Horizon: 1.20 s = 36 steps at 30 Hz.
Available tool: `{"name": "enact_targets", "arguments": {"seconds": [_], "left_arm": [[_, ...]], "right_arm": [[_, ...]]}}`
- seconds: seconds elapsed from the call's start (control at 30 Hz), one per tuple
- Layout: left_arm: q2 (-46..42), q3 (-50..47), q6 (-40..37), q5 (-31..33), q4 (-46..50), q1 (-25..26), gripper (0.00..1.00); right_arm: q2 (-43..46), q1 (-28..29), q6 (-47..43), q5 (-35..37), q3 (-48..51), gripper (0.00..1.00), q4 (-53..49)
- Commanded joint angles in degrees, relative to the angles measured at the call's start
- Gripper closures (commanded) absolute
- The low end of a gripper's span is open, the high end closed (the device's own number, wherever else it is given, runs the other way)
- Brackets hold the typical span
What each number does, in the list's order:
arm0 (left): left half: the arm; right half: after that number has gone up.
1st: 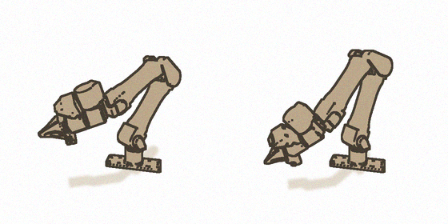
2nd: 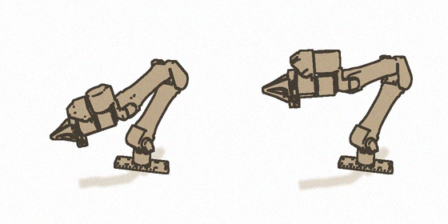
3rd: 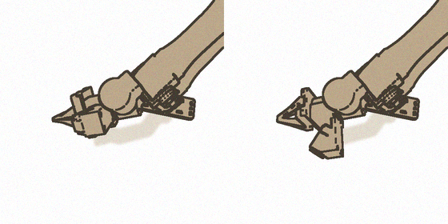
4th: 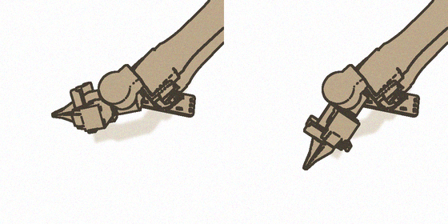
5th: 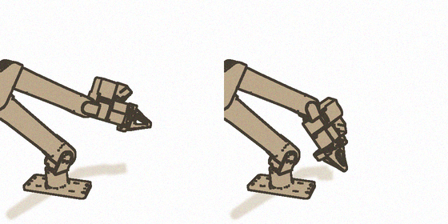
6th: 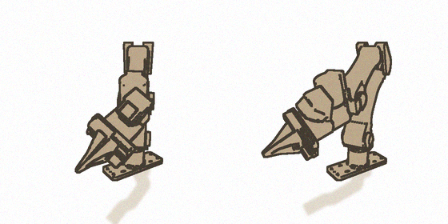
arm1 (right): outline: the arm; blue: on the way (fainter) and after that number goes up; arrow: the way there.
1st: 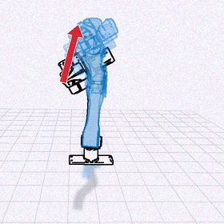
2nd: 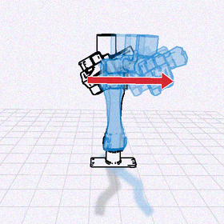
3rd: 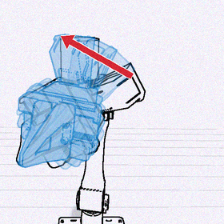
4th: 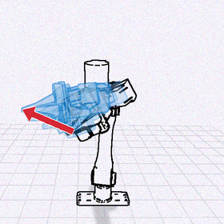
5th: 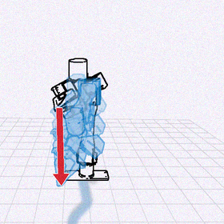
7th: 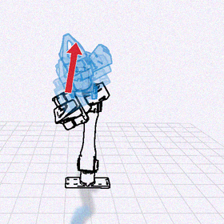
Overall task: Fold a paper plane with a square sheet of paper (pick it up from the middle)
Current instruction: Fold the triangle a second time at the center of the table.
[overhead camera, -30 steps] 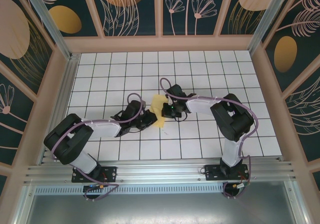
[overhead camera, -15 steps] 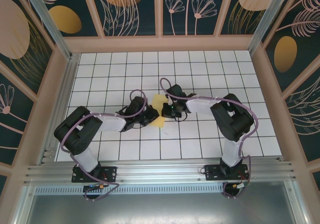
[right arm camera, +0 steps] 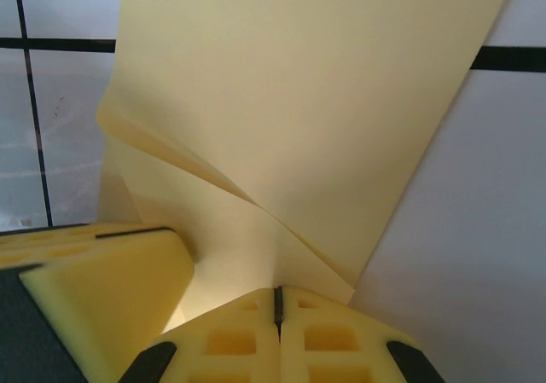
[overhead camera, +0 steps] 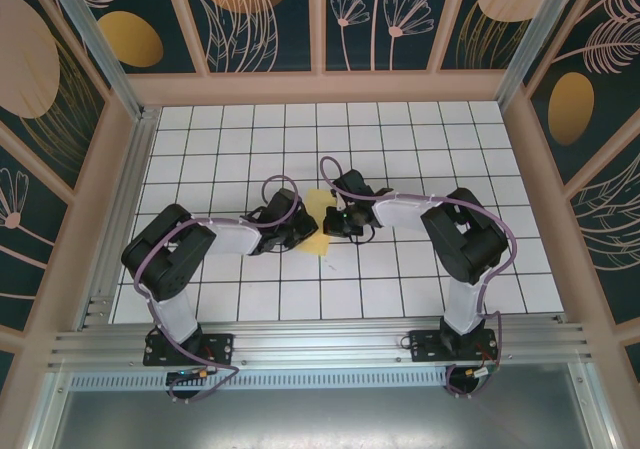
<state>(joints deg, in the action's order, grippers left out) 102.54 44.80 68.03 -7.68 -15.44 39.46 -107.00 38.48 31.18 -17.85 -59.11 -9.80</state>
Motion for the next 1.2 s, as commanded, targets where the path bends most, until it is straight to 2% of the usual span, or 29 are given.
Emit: {"name": "enact_targets", "arguments": {"seconds": [0.0,0.3,0.77,1.17], "left_arm": [[0.2,1.7,-0.3,4.9,5.2,-0.3,0.89],[1.7,4.2,0.7,6.4,7.1,-0.8,0.86],[1.5,4.4,0.3,9.4,10.7,-4.0,0.84],[5.1,10.5,-5.0,5.3,9.3,-7.5,0.83]], "right_arm": [[-5.1,0.5,-2.2,8.0,3.3,0.98,-4.9],[-6.1,0.6,-4.5,11.8,4.7,0.99,-6.6],[-5.9,0.5,-4.8,12.5,5.2,1.0,-5.8],[-6.2,0.5,-5.5,12.3,5.0,1.0,-5.4]]}}
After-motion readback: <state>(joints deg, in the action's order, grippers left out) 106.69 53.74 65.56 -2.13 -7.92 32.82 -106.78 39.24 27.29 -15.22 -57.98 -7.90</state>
